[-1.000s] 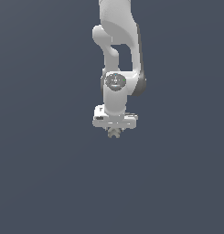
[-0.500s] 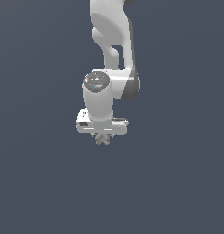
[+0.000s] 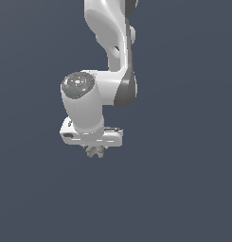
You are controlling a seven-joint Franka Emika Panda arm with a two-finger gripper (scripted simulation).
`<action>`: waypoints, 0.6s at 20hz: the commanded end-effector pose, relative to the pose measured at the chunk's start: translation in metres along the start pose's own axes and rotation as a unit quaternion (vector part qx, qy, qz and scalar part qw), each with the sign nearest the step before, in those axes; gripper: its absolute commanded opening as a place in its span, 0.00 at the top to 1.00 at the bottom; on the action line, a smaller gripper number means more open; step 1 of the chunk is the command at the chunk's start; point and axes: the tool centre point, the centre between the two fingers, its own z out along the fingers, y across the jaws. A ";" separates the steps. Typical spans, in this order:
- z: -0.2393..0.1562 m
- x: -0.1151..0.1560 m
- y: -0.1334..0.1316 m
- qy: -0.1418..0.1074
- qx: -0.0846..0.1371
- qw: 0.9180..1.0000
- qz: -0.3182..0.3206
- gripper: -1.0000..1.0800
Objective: Pick up the object and move it to a goal position.
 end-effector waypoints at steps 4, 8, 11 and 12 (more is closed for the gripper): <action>-0.014 0.023 0.016 0.000 0.000 1.000 0.000 1.00; -0.023 0.037 0.026 0.000 0.000 1.000 0.000 1.00; -0.029 0.046 0.032 0.000 0.000 1.000 0.000 1.00; -0.030 0.049 0.034 0.000 0.000 1.000 0.000 1.00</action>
